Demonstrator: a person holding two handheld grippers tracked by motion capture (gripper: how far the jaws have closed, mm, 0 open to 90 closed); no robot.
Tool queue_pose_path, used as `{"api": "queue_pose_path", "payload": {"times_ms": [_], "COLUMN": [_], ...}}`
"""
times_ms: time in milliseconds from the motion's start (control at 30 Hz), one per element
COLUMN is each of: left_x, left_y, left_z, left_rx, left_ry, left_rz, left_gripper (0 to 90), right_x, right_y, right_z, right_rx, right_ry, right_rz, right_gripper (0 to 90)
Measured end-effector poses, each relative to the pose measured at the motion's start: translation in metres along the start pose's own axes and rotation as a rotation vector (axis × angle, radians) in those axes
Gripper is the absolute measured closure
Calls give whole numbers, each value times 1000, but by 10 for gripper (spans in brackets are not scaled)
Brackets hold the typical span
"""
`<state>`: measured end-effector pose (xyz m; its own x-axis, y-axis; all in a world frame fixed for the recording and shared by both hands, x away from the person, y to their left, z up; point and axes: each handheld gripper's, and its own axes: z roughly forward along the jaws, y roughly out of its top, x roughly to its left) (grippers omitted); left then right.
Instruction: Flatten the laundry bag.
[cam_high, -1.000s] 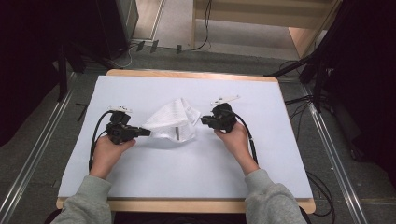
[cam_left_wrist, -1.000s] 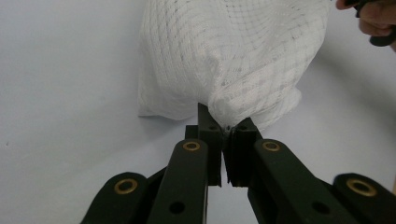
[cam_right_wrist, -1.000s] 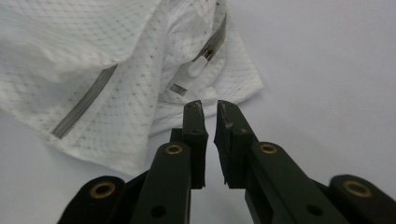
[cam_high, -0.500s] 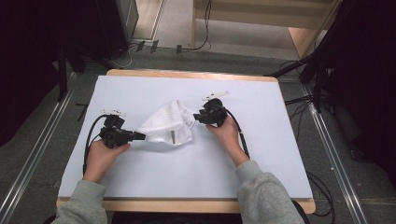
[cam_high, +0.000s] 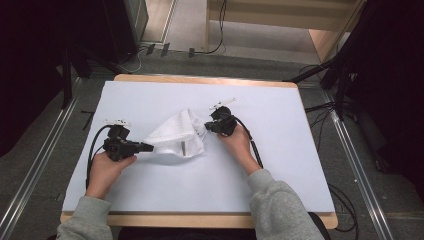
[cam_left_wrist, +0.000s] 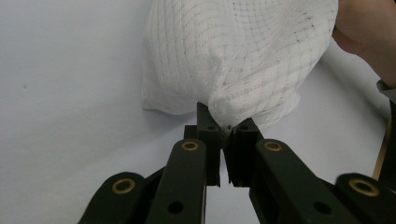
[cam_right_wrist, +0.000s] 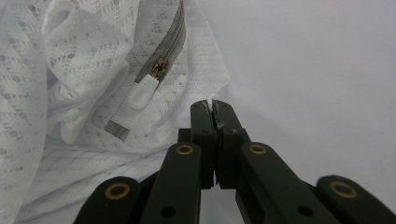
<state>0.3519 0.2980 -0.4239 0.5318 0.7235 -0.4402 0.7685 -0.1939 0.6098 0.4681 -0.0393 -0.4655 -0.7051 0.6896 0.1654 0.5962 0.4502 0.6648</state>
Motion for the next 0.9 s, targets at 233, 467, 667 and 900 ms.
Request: {"api": "queue_pose_path", "payload": {"times_ms": [233,467,667,900], "left_x": [13,25,28,29], "left_y": [-1,0,4,12], "left_z": [-14,-16,-11,3], "left_rx": [-53,-59,-41,-16], "left_ry": [-18,-18,2,6], "left_rz": [-75,-116,-103,-86], "left_gripper": [859,858,858,869], "right_x": [1,-2,-12,-32], "right_y": [-2,-15,-28,-50], "right_z": [-27,-50,-70,-89], "right_rx": [-1,11,12,21], "right_ry": [26,11,0,-21], "right_rz": [2,-4,15,59], "right_gripper": [900,900,900,900]}}
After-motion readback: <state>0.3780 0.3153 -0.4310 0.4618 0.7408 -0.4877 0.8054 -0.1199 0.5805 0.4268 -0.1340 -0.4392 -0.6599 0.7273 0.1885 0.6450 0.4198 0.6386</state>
